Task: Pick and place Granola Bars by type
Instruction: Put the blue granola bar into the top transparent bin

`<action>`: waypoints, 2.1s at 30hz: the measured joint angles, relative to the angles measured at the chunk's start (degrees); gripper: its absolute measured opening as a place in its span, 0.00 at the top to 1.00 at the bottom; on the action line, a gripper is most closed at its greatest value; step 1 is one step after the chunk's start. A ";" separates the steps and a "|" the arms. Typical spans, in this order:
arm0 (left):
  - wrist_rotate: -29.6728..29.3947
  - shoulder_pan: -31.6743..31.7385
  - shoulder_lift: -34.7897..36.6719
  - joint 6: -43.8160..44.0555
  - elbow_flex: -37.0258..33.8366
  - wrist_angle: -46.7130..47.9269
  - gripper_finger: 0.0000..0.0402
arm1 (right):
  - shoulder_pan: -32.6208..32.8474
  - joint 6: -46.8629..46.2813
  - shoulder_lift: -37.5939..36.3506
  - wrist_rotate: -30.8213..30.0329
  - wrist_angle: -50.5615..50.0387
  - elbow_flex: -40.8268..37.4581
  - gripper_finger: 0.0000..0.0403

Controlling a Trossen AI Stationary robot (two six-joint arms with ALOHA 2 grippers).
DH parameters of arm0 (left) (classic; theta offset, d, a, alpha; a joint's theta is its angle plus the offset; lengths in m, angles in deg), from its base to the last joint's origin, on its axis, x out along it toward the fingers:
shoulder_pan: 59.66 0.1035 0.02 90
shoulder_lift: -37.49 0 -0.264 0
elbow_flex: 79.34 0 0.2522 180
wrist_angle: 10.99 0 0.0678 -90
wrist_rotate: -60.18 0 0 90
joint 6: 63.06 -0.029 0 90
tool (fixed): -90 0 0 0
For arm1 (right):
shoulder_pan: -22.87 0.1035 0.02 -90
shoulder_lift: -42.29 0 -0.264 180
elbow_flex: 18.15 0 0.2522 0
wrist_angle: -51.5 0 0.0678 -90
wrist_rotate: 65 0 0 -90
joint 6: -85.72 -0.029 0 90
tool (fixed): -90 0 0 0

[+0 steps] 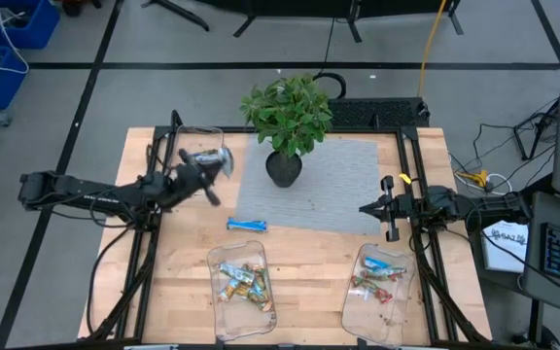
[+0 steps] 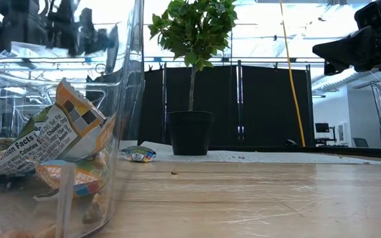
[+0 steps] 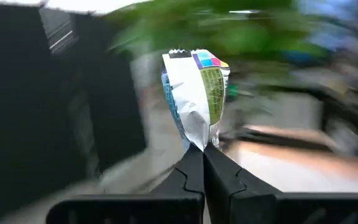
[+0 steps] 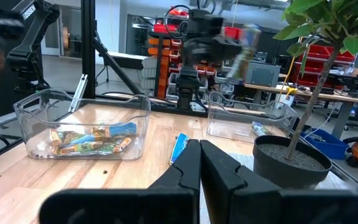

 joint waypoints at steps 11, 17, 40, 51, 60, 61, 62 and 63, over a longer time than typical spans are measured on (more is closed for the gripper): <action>23.60 11.87 3.55 46.77 0.00 16.77 0.99 | 0.00 0.02 0.02 0.00 -0.02 0.02 1.00; 29.76 17.42 3.59 44.36 0.01 10.78 0.99 | 0.00 0.00 0.02 0.00 -0.02 0.01 1.00; 23.61 42.61 9.30 40.58 0.04 44.60 1.00 | 0.00 0.00 0.00 0.00 -0.02 0.02 1.00; 19.15 42.61 9.25 34.48 0.04 49.65 1.00 | 0.00 0.00 0.01 0.00 -0.04 0.01 1.00; 7.69 39.00 9.25 25.29 0.04 43.18 1.00 | 0.00 0.00 0.02 0.00 -0.04 0.00 1.00; 7.73 38.70 9.25 25.33 0.04 43.17 1.00 | 0.00 0.00 0.02 0.00 -0.04 0.02 1.00; 8.11 38.56 9.25 25.74 0.04 43.34 1.00 | 0.00 0.02 0.02 0.00 -0.04 0.02 1.00; 8.48 38.38 9.25 26.30 0.04 43.71 1.00 | 0.00 0.00 0.02 0.00 -0.04 0.00 1.00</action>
